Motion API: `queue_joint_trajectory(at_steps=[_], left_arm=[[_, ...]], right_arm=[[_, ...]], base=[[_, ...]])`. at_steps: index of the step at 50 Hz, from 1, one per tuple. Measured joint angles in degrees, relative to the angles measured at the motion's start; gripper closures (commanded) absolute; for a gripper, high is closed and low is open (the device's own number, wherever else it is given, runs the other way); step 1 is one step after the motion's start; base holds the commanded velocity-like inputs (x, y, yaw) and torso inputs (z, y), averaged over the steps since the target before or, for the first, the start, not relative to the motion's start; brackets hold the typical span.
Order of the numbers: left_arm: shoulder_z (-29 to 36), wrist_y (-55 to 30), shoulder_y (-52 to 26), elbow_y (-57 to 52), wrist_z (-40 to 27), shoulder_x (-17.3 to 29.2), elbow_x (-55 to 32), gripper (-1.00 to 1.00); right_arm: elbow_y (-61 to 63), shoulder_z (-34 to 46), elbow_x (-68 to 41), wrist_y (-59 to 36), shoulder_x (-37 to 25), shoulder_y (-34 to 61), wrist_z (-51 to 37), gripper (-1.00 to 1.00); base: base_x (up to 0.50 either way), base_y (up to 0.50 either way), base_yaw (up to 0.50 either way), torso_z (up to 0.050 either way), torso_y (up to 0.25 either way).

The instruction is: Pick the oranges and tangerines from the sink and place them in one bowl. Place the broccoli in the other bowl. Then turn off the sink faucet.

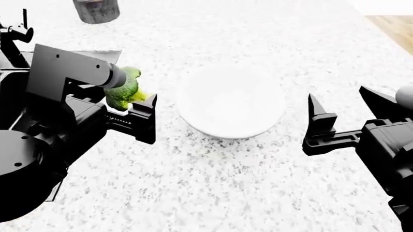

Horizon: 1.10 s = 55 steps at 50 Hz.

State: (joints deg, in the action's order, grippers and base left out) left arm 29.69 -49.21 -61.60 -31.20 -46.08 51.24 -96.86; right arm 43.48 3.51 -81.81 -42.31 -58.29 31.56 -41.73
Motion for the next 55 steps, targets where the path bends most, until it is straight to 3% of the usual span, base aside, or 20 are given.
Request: queue_joint_trajectory(at_steps=[11, 23, 29, 39, 46, 55], left_arm=[[0.00, 0.26, 0.28, 0.00, 0.07, 0.00, 0.20, 1.00], [0.28, -0.47, -2.28, 1.32, -0.02, -1.13, -0.84, 1.00], [1.93, -2.40, -7.65, 5.31, 1.57, -5.44, -1.53, 1.00], [7.11, -5.17, -14.84, 16.36, 9.12, -16.70, 0.37, 1.00], [10.59, -5.26, -15.60, 22.33, 13.97, -22.91, 2.93, 1.00], [13.29, -4.93, -14.73, 26.17, 17.46, -27.04, 4.72, 1.00]], right_arm=[[-0.36, 0.66, 0.89, -0.38, 0.27, 0.65, 0.41, -1.00], [-0.67, 1.14, -0.97, -1.57, -0.33, 3.23, -0.91, -1.00], [-0.83, 0.97, -2.81, -2.31, -1.31, 5.13, -1.88, -1.00], [-0.97, 0.50, -5.72, -3.27, -3.03, 7.86, -3.54, -1.00], [-0.81, -0.35, -7.21, -3.51, -4.46, 8.80, -4.69, -1.00], [-0.63, -0.95, -7.86, -3.63, -5.38, 8.96, -6.13, -1.00]], base=[[0.37, -0.08, 0.00, 0.000, 0.002], [0.00, 0.00, 0.00, 0.000, 0.001], [0.00, 0.00, 0.00, 0.000, 0.000], [0.00, 0.00, 0.00, 0.000, 0.000], [0.00, 0.00, 0.00, 0.000, 0.000], [0.00, 0.00, 0.00, 0.001, 0.001]])
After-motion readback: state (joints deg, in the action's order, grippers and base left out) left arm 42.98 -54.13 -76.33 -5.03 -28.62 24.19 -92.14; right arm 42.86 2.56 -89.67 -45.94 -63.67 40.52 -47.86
